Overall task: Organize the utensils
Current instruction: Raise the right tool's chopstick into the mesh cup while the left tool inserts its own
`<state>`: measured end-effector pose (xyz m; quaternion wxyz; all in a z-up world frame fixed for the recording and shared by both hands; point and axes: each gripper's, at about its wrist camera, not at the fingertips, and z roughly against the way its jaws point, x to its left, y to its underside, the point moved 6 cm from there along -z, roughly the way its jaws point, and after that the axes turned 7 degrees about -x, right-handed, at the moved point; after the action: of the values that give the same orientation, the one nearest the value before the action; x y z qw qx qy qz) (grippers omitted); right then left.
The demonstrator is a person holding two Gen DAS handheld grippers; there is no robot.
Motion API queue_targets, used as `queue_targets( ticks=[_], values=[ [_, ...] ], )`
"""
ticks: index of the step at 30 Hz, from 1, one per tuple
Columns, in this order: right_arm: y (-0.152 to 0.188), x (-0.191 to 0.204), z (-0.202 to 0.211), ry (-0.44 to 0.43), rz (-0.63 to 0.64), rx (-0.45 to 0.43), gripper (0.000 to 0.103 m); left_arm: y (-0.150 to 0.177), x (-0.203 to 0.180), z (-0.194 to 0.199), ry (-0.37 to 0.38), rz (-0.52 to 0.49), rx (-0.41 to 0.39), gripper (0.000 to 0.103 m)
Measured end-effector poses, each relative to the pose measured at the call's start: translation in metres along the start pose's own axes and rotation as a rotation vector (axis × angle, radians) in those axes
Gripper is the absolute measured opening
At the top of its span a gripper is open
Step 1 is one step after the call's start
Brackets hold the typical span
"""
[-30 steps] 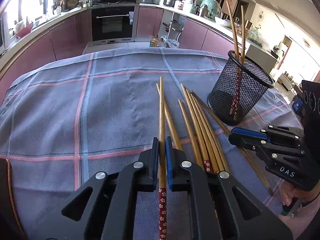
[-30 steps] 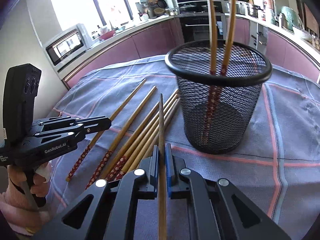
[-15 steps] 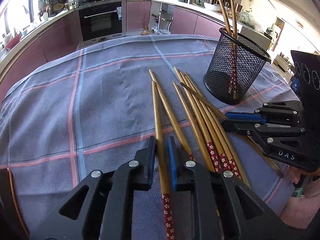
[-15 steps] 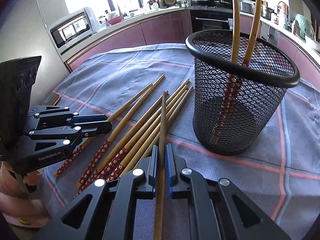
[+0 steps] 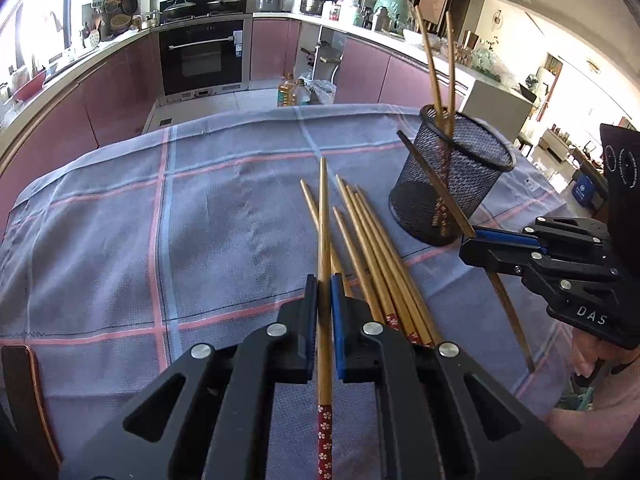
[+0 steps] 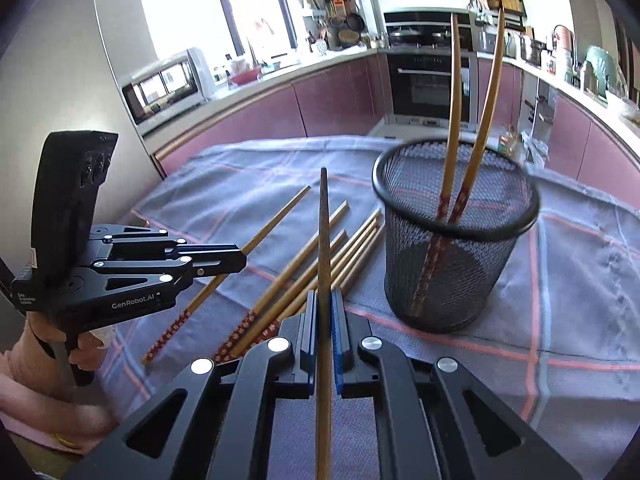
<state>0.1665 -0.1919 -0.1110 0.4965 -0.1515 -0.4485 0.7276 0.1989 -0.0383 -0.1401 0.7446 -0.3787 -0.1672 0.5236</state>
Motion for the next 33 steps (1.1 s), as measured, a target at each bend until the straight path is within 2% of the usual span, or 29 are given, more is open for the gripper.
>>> queue_targets(
  ticks=[9,15,33],
  values=[
    [-0.032,-0.012,0.047,-0.029,-0.023,-0.133,0.006,-0.040,-0.021,0.062,0.118,-0.002,-0.148,0.008],
    [-0.050,-0.017,0.066,-0.048,-0.022,-0.202,0.006,-0.065,-0.030,0.092,0.153,-0.004,-0.239,0.008],
    [-0.126,-0.040,0.109,0.001,0.030,-0.373,0.006,-0.153,-0.083,0.106,0.224,-0.033,-0.410,0.008]
  ],
)
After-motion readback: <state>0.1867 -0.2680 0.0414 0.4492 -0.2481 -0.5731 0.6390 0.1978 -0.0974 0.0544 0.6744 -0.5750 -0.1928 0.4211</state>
